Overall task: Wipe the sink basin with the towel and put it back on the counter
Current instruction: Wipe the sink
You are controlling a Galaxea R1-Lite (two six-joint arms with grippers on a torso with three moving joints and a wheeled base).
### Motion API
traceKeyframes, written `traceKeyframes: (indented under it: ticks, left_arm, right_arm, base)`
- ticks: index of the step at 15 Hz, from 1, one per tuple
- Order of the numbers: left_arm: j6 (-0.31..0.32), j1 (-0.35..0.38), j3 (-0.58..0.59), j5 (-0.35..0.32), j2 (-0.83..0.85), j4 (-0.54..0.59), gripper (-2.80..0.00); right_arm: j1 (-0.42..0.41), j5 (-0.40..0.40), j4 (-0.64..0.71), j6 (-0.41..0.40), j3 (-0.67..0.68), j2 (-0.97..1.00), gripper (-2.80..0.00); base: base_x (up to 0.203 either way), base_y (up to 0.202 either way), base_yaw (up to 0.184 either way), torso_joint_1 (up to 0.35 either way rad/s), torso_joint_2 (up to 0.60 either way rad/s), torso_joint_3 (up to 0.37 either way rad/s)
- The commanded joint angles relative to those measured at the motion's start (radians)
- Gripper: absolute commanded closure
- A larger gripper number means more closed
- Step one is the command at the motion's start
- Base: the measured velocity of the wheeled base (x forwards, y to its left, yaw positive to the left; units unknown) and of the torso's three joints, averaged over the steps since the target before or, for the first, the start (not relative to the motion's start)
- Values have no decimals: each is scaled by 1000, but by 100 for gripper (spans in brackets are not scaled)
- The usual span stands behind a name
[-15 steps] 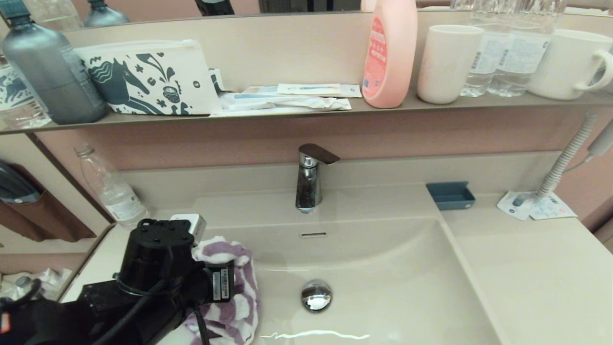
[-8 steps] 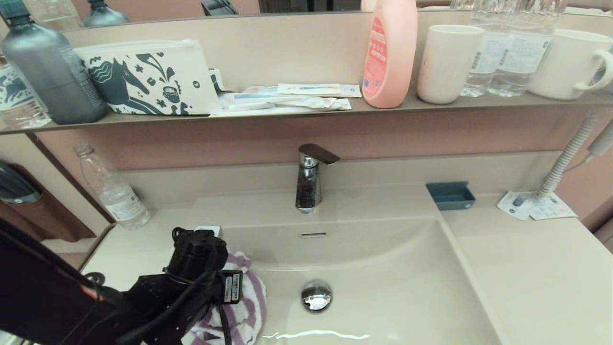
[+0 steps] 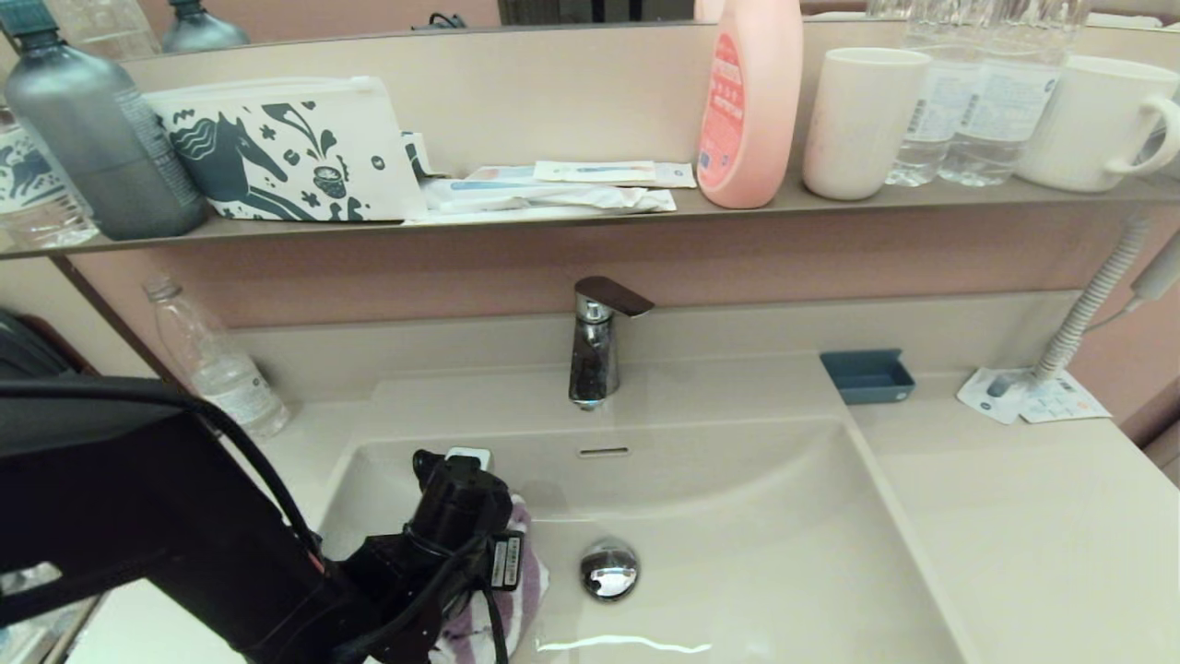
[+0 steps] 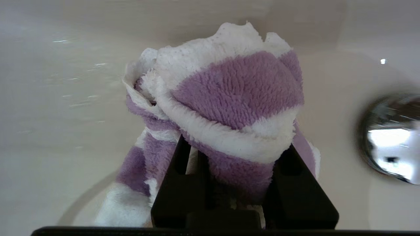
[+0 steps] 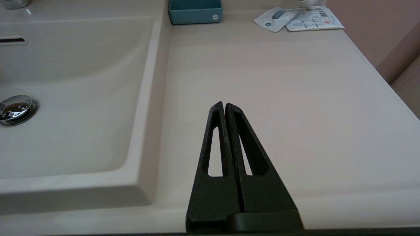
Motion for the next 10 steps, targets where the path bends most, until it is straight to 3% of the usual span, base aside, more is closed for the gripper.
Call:
traceKeyframes:
  ticks: [1, 7, 10]
  left_arm:
    - [-2, -41, -27, 4, 48, -4, 0]
    - [7, -92, -196, 6, 135, 12, 0]
    - [6, -144, -312, 6, 138, 103, 0]
  right_arm:
    - [1, 0, 0, 0, 0, 0, 0]
    - [1, 0, 0, 0, 0, 0, 0]
    - [1, 0, 0, 0, 0, 0, 0]
  base:
    - [0, 0, 0, 0, 0, 0]
    - [0, 0, 0, 0, 0, 0]
    - [0, 0, 0, 0, 0, 0]
